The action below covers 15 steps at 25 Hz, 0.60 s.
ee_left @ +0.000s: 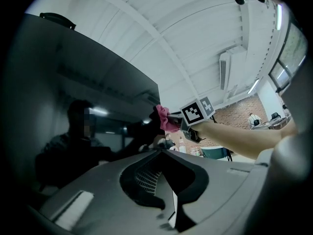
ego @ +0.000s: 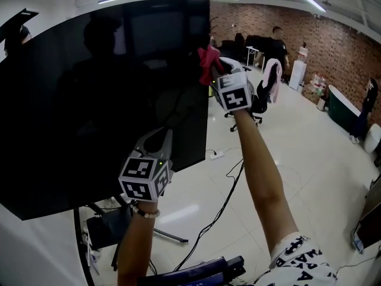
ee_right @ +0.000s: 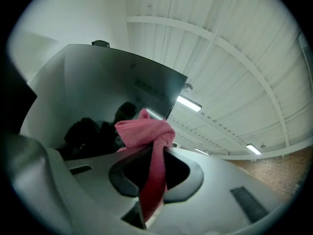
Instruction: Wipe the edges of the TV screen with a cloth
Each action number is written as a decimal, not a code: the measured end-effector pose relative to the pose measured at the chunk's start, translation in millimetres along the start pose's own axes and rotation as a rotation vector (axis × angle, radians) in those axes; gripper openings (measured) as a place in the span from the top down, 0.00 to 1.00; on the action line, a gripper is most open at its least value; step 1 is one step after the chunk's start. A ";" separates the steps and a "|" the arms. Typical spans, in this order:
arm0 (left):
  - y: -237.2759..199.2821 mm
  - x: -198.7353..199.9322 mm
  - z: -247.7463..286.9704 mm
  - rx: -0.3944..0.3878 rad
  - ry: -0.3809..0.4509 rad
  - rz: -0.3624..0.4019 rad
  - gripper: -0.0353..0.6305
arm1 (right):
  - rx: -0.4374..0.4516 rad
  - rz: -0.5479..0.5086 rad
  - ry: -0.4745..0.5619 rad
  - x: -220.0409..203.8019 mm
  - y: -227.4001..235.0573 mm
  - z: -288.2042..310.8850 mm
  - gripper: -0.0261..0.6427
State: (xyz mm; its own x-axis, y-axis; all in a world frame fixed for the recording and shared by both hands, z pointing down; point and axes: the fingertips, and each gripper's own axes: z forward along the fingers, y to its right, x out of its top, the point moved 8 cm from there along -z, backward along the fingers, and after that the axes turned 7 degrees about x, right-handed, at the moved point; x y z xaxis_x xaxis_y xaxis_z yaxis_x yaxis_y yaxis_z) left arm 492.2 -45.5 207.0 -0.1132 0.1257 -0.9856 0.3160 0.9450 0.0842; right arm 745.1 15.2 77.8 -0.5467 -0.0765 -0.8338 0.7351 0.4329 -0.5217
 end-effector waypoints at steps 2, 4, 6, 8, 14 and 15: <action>-1.9 -9.6 1.1 0.002 -0.011 -0.012 0.94 | 0.010 0.013 0.000 -11.3 -7.5 0.1 0.88; -3.4 -20.9 1.8 0.003 -0.022 -0.025 0.94 | 0.016 0.026 0.000 -24.5 -16.7 -0.9 0.88; -1.9 -33.9 2.5 0.002 -0.038 -0.038 0.94 | 0.017 0.023 -0.009 -39.8 -26.3 -5.1 0.88; -2.1 -46.4 4.9 0.002 -0.057 -0.046 0.94 | 0.014 0.019 -0.021 -54.2 -35.5 -8.8 0.88; -0.4 -78.9 8.6 0.013 -0.120 -0.071 0.94 | 0.043 0.069 -0.058 -100.0 -60.9 -15.7 0.88; 0.5 -85.8 8.2 0.015 -0.132 -0.077 0.94 | 0.048 0.076 -0.065 -108.8 -65.9 -17.6 0.88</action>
State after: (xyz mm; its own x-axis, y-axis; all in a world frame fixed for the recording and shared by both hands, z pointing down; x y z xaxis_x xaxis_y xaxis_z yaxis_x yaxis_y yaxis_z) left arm 509.8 -58.3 290.4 -0.0128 0.0115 -0.9999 0.3253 0.9456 0.0068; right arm 749.1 10.8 206.0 -0.4628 -0.1044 -0.8803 0.7925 0.3962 -0.4637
